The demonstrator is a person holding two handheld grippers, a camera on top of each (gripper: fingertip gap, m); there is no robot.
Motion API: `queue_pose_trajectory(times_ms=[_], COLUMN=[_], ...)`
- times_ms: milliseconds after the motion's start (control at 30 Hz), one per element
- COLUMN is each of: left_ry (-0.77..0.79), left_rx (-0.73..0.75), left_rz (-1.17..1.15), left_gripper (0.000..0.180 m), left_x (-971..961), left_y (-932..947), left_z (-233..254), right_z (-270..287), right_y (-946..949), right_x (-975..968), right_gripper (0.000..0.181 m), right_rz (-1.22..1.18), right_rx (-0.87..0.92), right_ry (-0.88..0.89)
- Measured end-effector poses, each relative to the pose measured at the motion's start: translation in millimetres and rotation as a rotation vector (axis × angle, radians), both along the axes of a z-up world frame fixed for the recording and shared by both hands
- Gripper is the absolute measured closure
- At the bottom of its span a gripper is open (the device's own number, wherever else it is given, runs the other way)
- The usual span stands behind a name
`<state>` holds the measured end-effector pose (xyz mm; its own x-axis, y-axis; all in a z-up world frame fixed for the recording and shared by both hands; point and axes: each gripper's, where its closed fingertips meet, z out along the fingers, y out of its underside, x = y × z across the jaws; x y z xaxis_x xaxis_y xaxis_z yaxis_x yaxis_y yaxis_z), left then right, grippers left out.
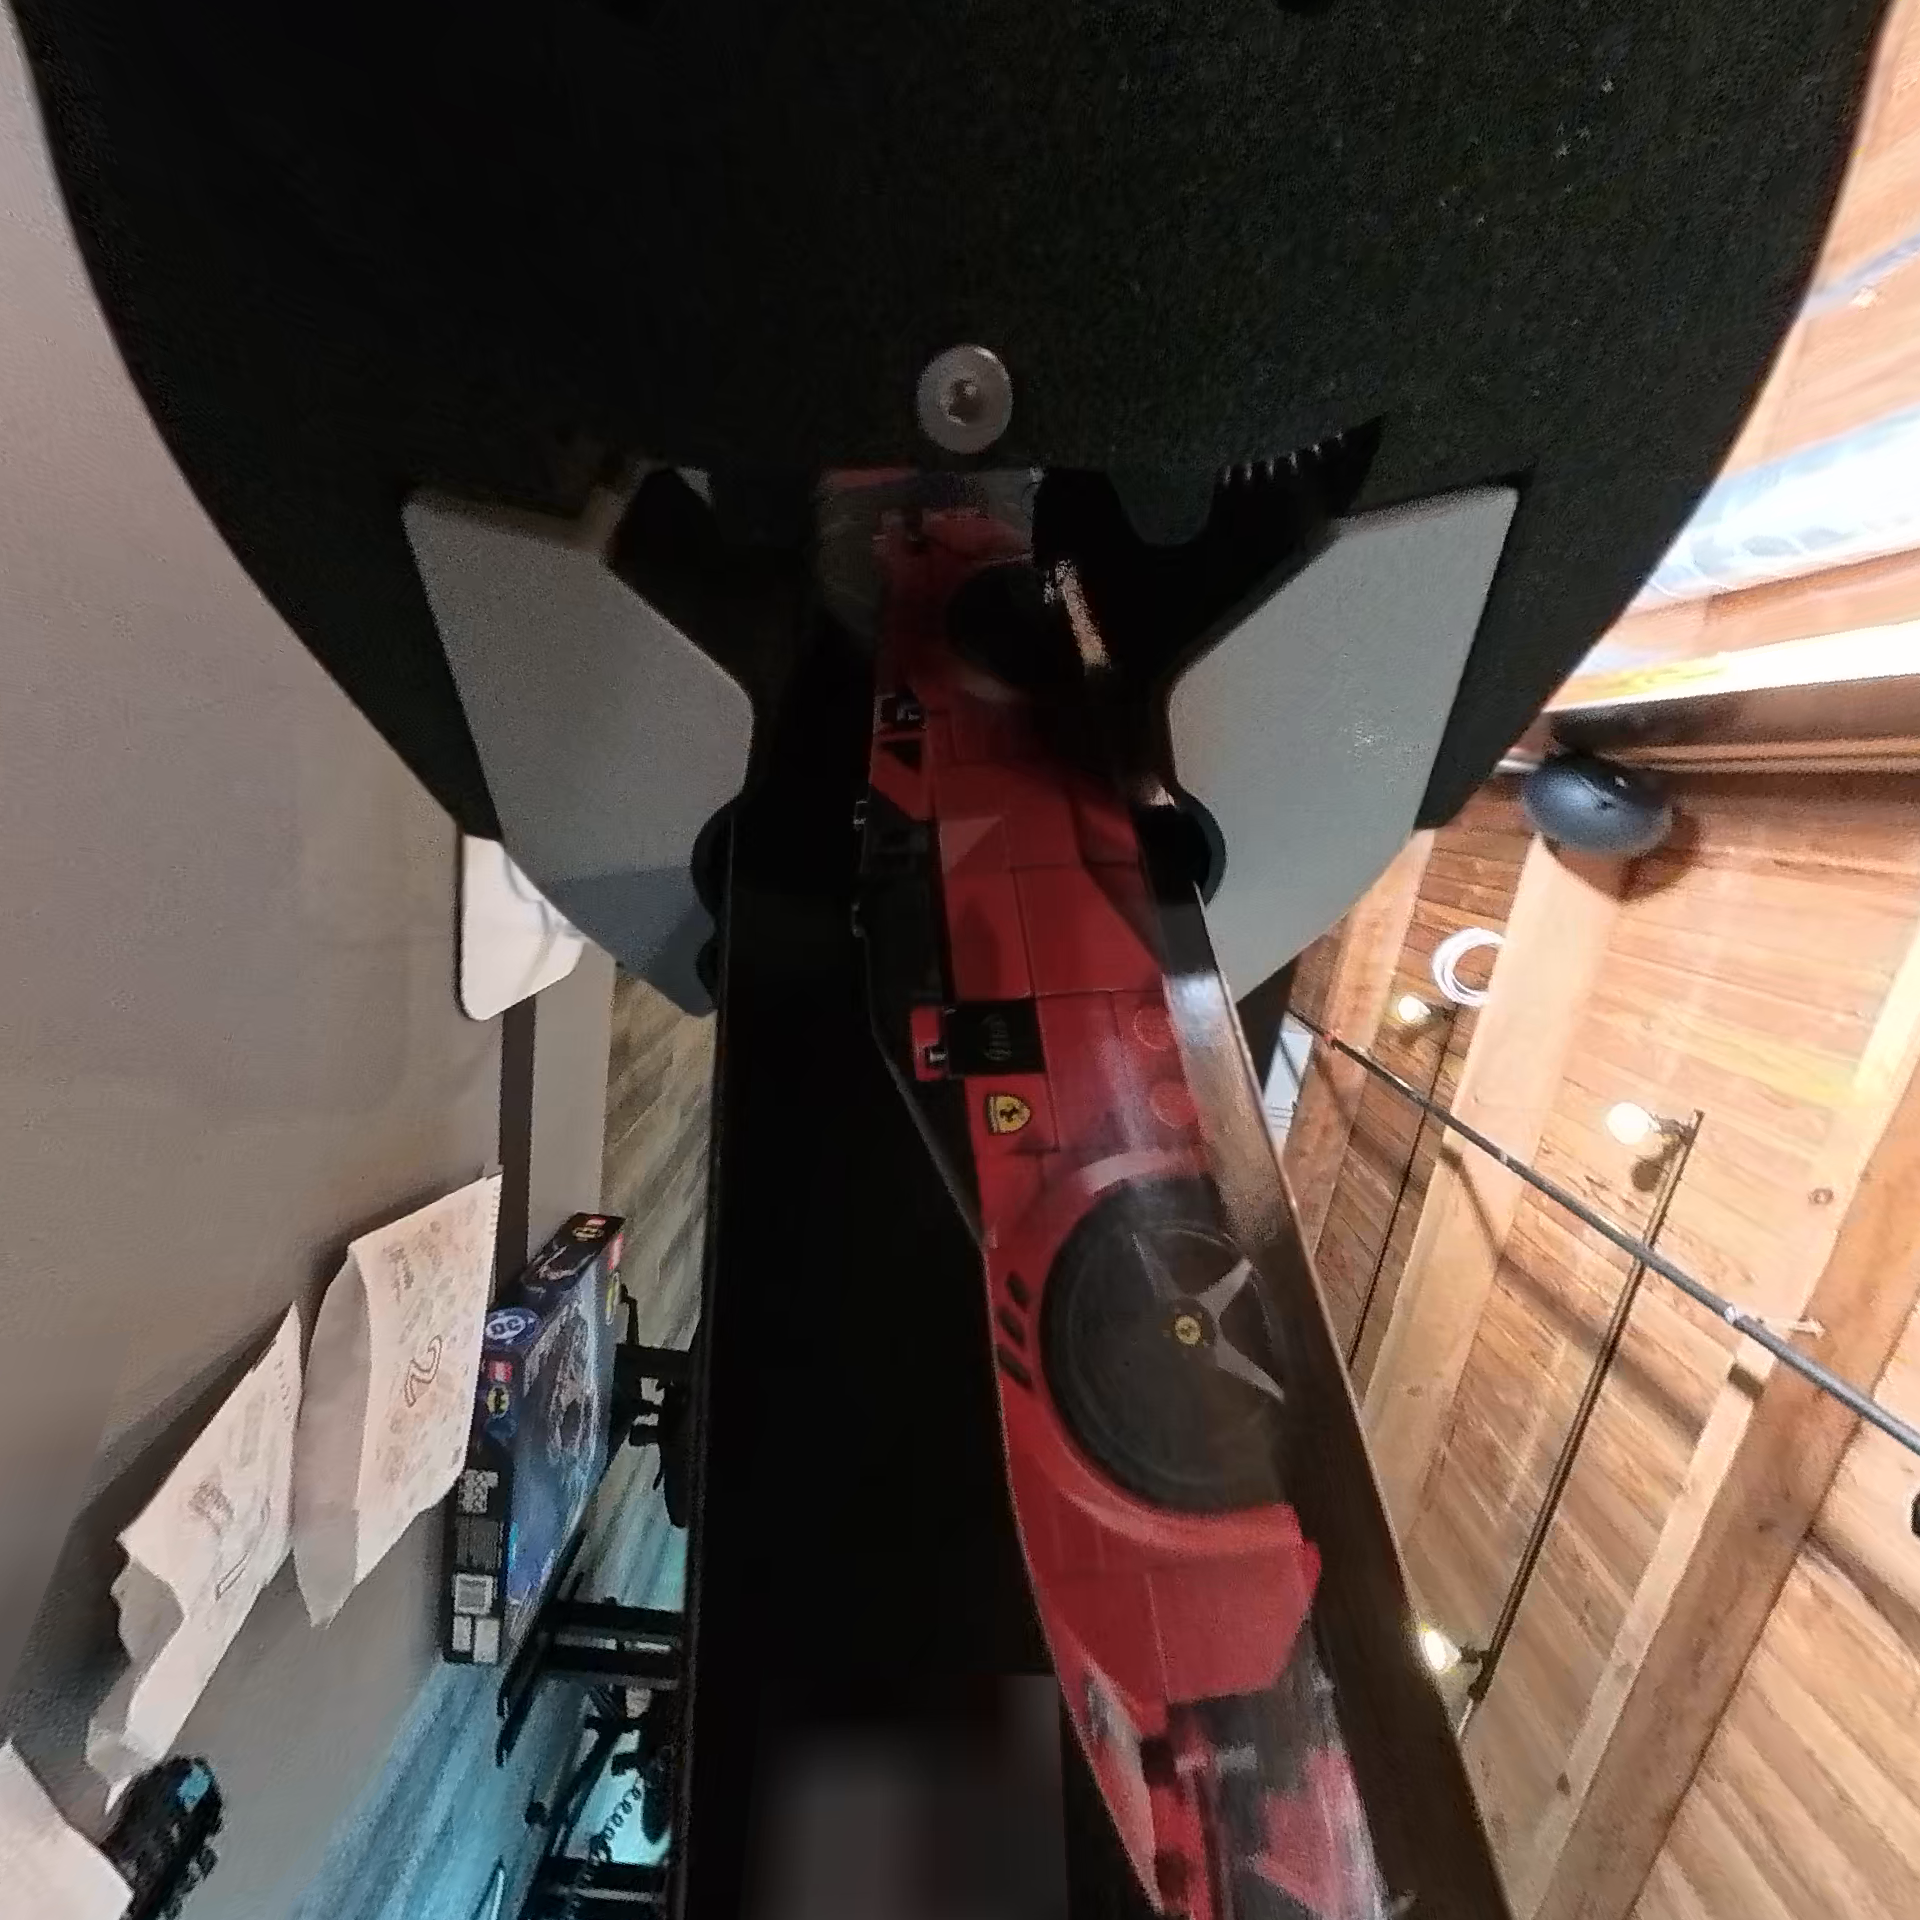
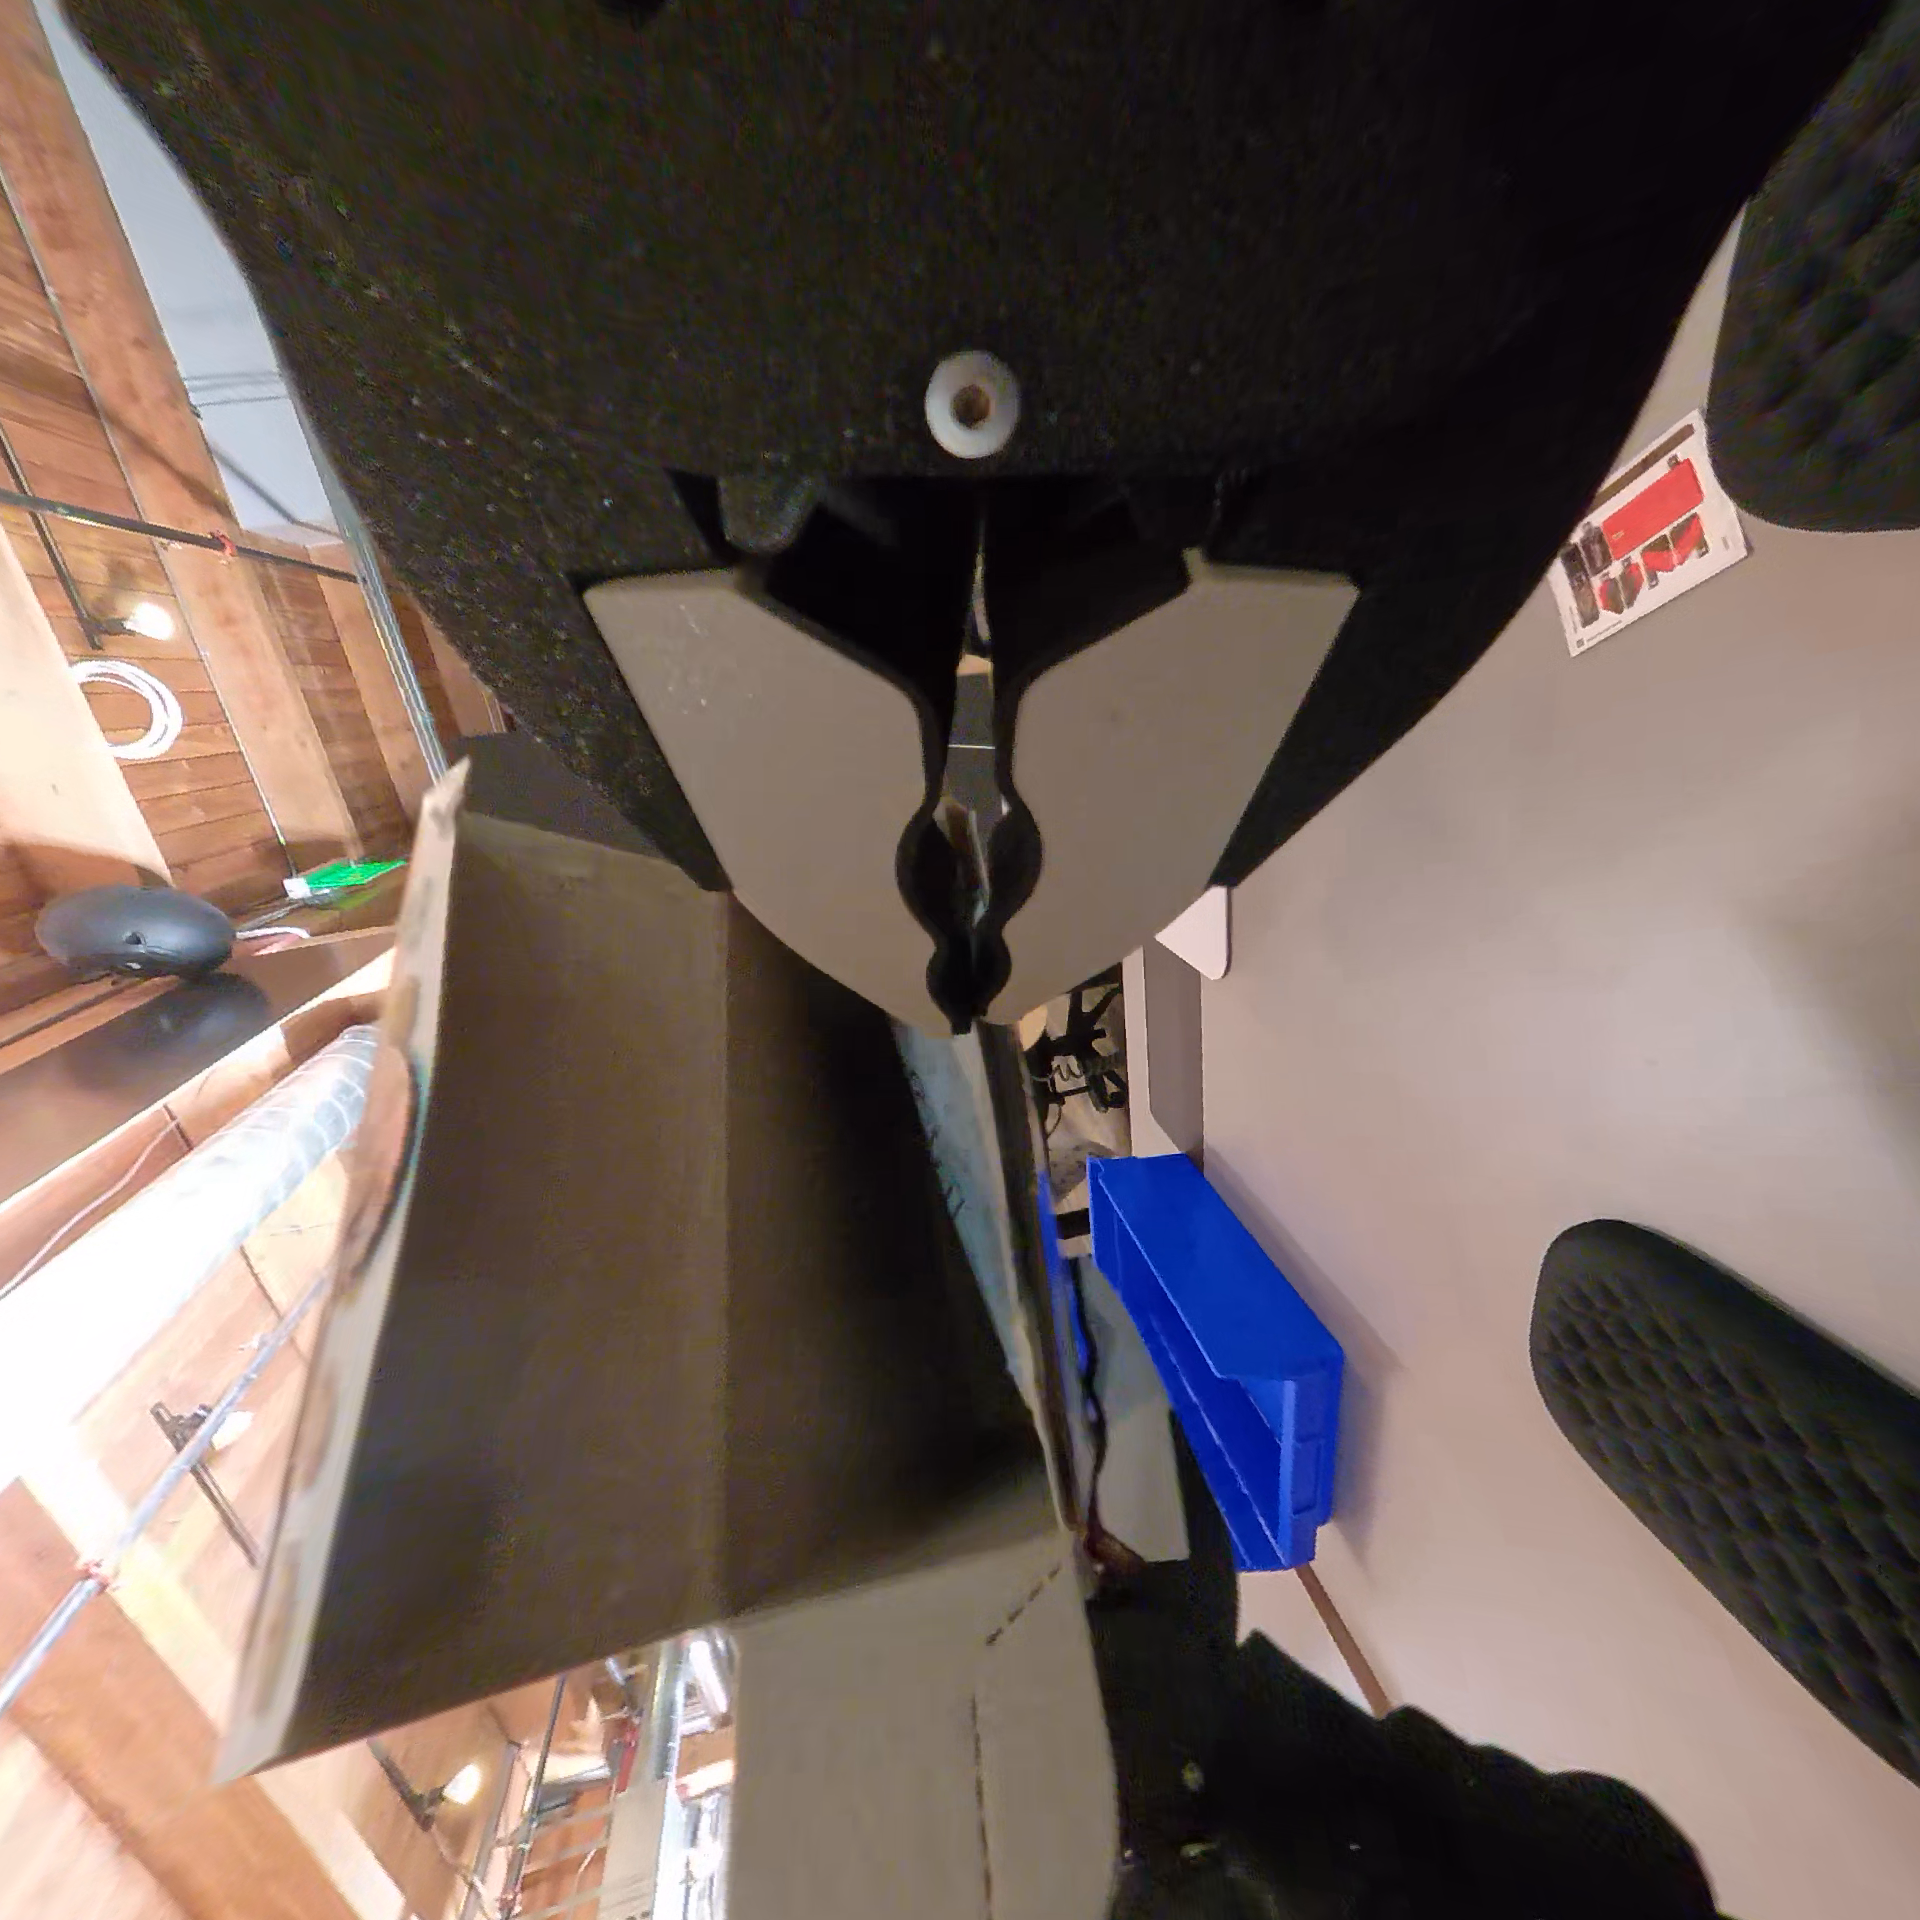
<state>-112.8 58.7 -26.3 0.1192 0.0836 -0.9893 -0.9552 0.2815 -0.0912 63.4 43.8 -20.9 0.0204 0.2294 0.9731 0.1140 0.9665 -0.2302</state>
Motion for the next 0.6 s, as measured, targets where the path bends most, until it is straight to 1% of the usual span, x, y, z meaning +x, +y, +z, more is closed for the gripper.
queue_pose_trajectory(times_ms=[267, 433, 600], left_ry=[-0.136, -0.232, -0.247], left_rx=[-0.039, -0.067, -0.065], left_rz=[0.038, 0.05, 0.076], left_gripper=[0.099, 0.099, 0.099], left_x=[-21.1, -30.0, -42.1], left_y=[6.0, 7.1, 6.3], left_z=[-45.4, -76.3, -94.2], right_z=[4.7, 12.9, 19.1], right_y=[12.8, 25.5, 45.8], right_x=[16.1, 26.2, 38.8], right_gripper=[0.181, 0.181, 0.181], right_rz=[-0.026, -0.031, -0.06], right_rx=[-0.043, -0.089, -0.108], right_ry=[0.039, 0.1, 0.144])
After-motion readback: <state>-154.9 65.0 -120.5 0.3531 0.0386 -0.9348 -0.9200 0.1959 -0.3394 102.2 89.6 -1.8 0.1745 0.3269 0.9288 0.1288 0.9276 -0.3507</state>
